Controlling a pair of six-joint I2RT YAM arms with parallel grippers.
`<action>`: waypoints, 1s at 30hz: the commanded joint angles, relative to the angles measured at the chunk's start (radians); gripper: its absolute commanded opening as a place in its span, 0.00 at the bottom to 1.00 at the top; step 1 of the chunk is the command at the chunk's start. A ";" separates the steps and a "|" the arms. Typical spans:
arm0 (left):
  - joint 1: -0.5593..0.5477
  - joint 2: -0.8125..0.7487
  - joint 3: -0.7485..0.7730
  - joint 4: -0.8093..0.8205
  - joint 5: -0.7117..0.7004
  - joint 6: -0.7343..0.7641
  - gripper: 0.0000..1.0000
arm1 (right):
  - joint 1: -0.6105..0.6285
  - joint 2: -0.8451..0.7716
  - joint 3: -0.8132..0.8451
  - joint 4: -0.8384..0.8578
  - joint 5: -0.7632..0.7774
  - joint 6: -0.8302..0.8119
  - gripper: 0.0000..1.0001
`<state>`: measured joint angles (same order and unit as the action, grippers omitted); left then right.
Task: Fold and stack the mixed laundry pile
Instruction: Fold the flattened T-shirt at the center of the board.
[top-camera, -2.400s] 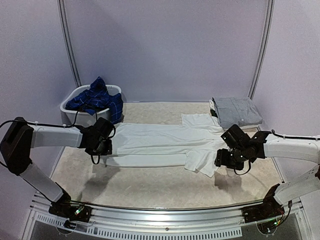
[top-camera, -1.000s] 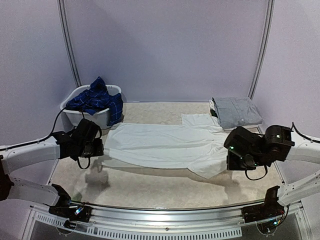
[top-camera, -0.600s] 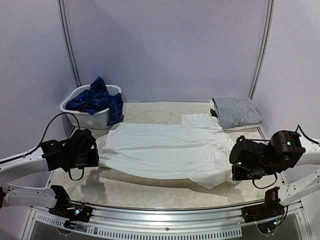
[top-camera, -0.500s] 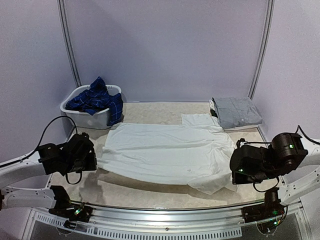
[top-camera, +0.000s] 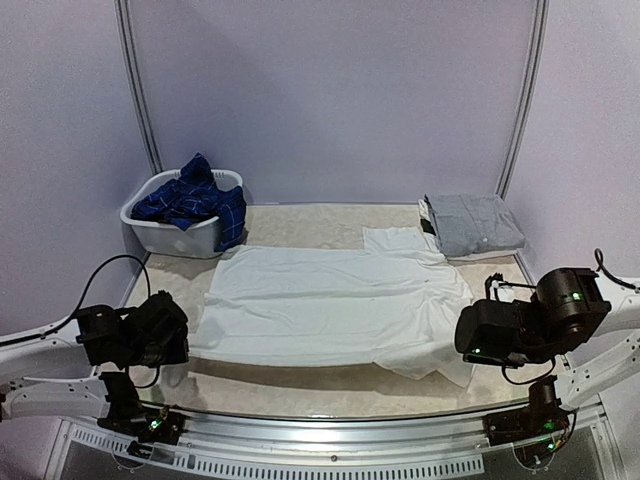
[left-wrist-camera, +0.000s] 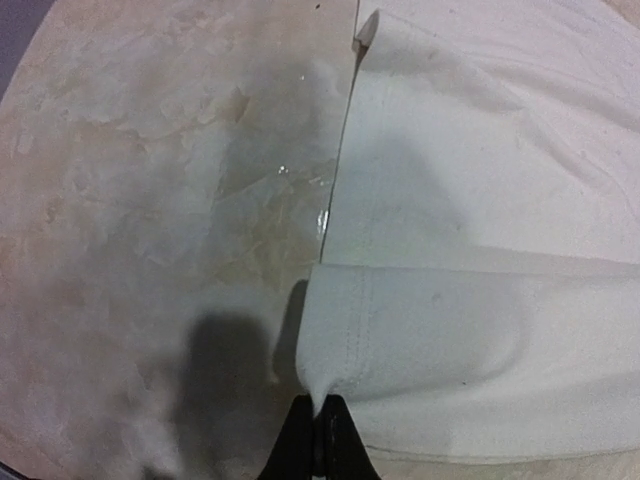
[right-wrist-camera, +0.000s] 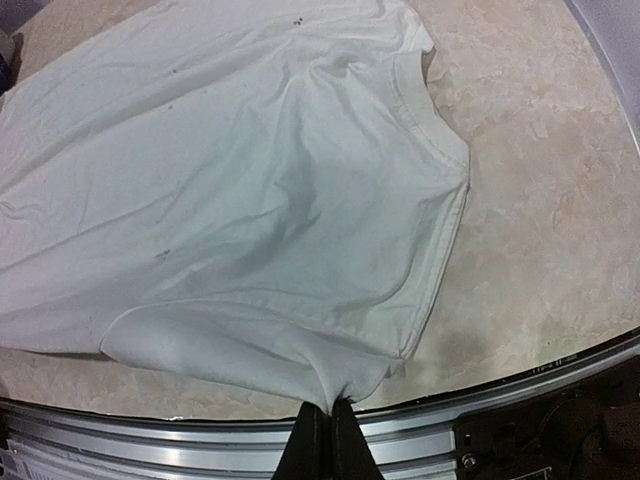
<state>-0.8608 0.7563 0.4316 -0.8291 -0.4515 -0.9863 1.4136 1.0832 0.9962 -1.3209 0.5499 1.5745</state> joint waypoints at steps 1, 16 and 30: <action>-0.046 -0.009 -0.022 0.010 0.030 -0.075 0.00 | 0.006 -0.026 0.057 -0.205 0.115 0.063 0.00; -0.218 0.138 0.066 -0.075 0.010 -0.201 0.00 | 0.007 -0.095 -0.025 -0.281 0.029 0.036 0.00; -0.360 0.219 0.182 -0.244 -0.047 -0.287 0.00 | 0.006 -0.144 0.021 -0.263 0.017 -0.090 0.00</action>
<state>-1.1938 0.9585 0.5720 -1.0031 -0.4576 -1.2442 1.4136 0.9260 0.9894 -1.3323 0.5579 1.5261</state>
